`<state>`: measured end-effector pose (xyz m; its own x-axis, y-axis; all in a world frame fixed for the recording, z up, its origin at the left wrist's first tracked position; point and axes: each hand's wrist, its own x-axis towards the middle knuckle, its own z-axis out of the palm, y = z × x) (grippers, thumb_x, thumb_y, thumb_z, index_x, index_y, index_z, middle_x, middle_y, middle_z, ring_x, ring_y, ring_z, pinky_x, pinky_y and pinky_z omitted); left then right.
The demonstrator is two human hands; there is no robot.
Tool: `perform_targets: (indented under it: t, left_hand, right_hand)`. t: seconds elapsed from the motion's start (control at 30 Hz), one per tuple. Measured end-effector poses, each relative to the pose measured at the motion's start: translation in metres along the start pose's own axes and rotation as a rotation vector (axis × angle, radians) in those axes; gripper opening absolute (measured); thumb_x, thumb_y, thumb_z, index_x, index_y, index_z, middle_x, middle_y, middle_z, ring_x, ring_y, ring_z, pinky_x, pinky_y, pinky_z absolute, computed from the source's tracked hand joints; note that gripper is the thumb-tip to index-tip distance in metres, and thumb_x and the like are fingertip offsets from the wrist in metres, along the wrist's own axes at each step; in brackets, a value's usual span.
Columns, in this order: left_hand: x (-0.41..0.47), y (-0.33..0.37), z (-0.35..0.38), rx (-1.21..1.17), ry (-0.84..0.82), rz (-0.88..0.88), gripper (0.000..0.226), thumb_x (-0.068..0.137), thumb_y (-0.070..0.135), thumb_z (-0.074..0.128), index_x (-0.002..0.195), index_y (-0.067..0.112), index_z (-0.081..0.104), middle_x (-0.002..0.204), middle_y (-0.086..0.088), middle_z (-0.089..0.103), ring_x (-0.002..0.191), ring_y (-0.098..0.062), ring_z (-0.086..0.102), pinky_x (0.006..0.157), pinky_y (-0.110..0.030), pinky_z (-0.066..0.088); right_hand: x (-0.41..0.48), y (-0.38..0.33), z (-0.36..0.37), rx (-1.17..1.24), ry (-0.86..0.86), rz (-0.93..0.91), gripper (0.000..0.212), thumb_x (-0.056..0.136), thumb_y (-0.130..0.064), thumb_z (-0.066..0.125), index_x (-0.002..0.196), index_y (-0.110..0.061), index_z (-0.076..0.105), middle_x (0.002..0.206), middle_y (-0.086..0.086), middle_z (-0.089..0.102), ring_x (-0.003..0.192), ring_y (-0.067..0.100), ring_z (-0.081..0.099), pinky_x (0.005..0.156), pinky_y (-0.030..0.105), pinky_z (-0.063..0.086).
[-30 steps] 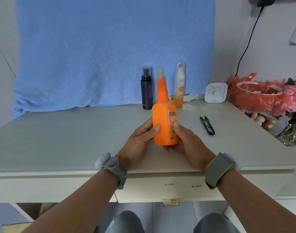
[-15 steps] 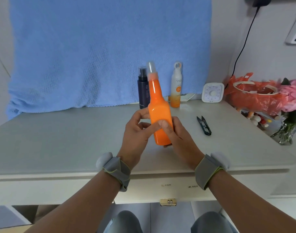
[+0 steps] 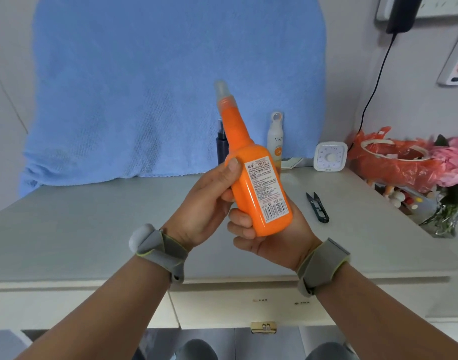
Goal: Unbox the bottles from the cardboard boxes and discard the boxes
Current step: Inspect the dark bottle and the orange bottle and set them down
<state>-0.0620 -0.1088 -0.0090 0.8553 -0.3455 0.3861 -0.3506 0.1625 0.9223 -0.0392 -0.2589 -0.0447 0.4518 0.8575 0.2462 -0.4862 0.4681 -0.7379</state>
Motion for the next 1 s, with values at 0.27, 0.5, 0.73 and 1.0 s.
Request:
perform_targets:
  t: [0.27,0.5,0.73,1.0]
  left_hand:
    - [0.005,0.014,0.011,0.062,0.354,0.109,0.061,0.072,0.046,0.075,0.118,0.011,0.059,0.106,-0.003,0.071,0.094,-0.019,0.071,0.077,-0.036,0.06]
    - [0.006,0.019,0.025,0.256,0.48,0.107,0.062,0.07,0.058,0.075,0.099,0.009,0.05,0.08,-0.004,0.059,0.064,-0.018,0.062,0.049,-0.029,0.047]
    - [-0.003,0.032,0.015,0.068,0.085,0.018,0.06,0.094,0.065,0.036,0.126,0.022,0.062,0.117,-0.024,0.066,0.071,-0.035,0.07,0.043,-0.024,0.048]
    - [-0.008,0.031,0.019,0.202,0.128,0.17,0.031,0.098,0.031,0.055,0.126,0.018,0.06,0.119,-0.009,0.068,0.109,-0.028,0.067,0.088,-0.043,0.057]
  right_hand:
    - [0.001,-0.02,0.02,-0.437,0.403,-0.223,0.066,0.084,-0.069,0.041,0.132,-0.026,0.055,0.13,0.004,0.064,0.119,0.021,0.063,0.096,0.044,0.052]
    - [0.001,-0.005,0.031,-0.913,0.507,-0.439,0.042,0.08,-0.041,0.069,0.118,-0.031,0.055,0.106,-0.001,0.072,0.088,0.018,0.073,0.073,0.025,0.058]
    - [-0.001,-0.001,0.024,-0.552,0.32,-0.259,0.083,0.073,-0.079,0.049,0.121,-0.013,0.062,0.097,0.016,0.068,0.081,0.03,0.069,0.073,0.036,0.055]
    - [0.008,-0.001,0.009,-0.231,0.387,-0.182,0.083,0.07,-0.083,0.049,0.135,-0.03,0.055,0.136,-0.001,0.058,0.126,0.018,0.055,0.099,0.038,0.047]
